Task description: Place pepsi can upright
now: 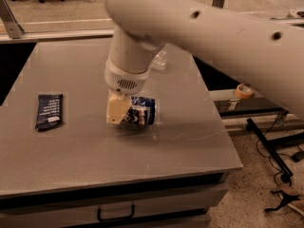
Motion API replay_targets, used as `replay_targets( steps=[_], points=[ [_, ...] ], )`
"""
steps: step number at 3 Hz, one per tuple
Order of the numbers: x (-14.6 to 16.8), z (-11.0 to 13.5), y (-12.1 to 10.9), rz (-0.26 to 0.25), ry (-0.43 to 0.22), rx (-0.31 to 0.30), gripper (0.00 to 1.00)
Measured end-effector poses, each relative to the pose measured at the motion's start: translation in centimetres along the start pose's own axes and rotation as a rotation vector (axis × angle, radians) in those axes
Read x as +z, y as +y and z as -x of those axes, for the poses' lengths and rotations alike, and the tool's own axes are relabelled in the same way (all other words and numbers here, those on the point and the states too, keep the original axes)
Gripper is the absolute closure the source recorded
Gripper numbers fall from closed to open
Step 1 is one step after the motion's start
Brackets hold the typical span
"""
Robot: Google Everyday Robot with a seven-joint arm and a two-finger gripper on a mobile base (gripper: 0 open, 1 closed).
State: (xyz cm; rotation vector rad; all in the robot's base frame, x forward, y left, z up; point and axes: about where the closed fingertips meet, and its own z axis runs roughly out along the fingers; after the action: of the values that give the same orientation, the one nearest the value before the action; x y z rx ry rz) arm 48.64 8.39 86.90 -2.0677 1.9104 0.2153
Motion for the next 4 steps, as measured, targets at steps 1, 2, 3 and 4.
replay_targets(
  steps=[1, 2, 3, 4],
  points=[
    [-5.7, 0.0, -3.9, -0.095, -0.28, 0.009, 1.0],
    [-8.1, -1.1, -6.1, -0.118, -0.556, 0.016, 1.0],
    [-9.7, -2.0, -5.8, -0.088, -0.861, 0.082, 1.0],
    [-11.5, -2.1, -4.5, -0.034, -1.102, 0.156, 1.0]
  ],
)
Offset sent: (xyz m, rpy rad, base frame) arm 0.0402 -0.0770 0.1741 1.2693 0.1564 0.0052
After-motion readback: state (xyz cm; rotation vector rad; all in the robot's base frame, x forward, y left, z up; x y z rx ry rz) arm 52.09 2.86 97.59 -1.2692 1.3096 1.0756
